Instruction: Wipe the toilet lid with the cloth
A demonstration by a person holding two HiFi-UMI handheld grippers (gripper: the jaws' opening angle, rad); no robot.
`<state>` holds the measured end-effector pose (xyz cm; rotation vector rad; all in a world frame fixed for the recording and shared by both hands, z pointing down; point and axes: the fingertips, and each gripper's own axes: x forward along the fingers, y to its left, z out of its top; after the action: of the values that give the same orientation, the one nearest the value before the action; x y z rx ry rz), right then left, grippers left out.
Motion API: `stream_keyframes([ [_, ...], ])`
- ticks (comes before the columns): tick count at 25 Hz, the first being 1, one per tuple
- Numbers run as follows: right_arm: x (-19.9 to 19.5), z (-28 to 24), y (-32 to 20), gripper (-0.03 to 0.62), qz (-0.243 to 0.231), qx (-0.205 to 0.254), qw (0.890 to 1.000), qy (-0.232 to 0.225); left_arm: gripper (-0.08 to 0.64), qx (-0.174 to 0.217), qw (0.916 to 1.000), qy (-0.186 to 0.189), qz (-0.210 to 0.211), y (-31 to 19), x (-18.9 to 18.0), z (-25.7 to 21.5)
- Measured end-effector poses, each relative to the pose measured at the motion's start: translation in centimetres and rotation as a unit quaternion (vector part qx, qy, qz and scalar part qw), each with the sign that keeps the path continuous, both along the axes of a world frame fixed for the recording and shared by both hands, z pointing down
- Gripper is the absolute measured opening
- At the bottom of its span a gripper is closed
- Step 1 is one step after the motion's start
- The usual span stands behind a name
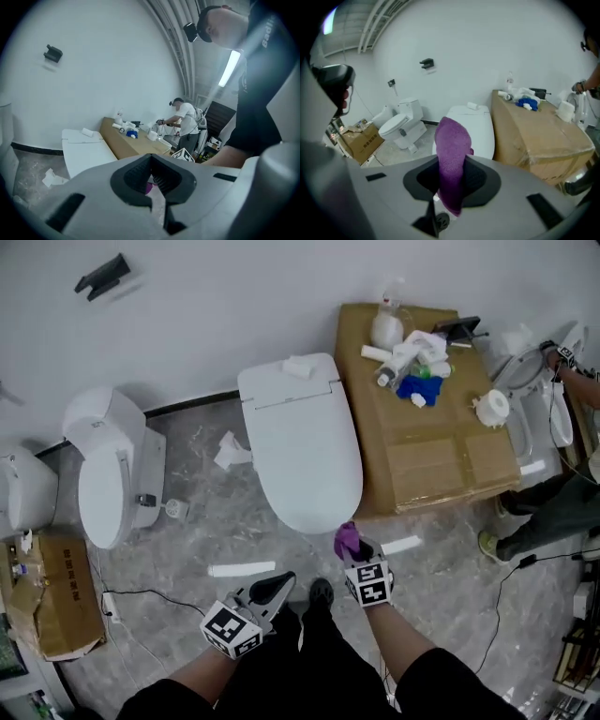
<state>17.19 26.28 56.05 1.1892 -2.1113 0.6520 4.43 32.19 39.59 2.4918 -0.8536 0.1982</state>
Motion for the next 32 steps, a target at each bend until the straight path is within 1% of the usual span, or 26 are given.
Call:
stream_keyframes([
  [2, -1.4, -4.4, 1.0, 0.097, -0.024, 0.013, 1.000, -0.009, 0.015, 0.009, 0.9999, 0.002, -0.005, 0.1, -0.7, -2.9],
  [5, -2.8, -10.9, 1.9, 0.097, -0.046, 0.035, 0.998, -0.028, 0.015, 0.025, 0.9996, 0.006, -0.009, 0.6, -1.7, -6.8],
  [11, -4.8, -22.0, 2.5, 0.097, -0.064, 0.085, 0.991, -0.079, 0.015, 0.057, 0.9984, -0.003, -0.001, 1.3, -2.5, -13.3],
  [16, -7.5, -29.3, 4.1, 0.097, -0.076, 0.119, 0.980, -0.139, 0.015, 0.090, 0.9959, 0.005, -0.008, 1.8, -3.2, -18.4],
  [20, -8.5, -34.7, 4.6, 0.097, -0.093, 0.152, 0.969, -0.171, 0.015, 0.109, 0.9940, 0.005, -0.007, 1.9, -2.9, -21.3],
  [25, -9.3, -39.5, 6.1, 0.097, -0.103, 0.185, 0.958, -0.196, 0.015, 0.124, 0.9923, 0.005, -0.004, 2.8, -3.3, -23.9],
  [28, -10.4, -40.7, 7.1, 0.097, -0.122, 0.194, 0.953, -0.198, 0.015, 0.128, 0.9917, 0.004, -0.008, 2.9, -3.7, -24.6],
  [32, -11.3, -41.5, 8.2, 0.097, -0.144, 0.214, 0.943, -0.209, 0.015, 0.133, 0.9909, 0.001, -0.020, 3.4, -4.2, -25.2],
])
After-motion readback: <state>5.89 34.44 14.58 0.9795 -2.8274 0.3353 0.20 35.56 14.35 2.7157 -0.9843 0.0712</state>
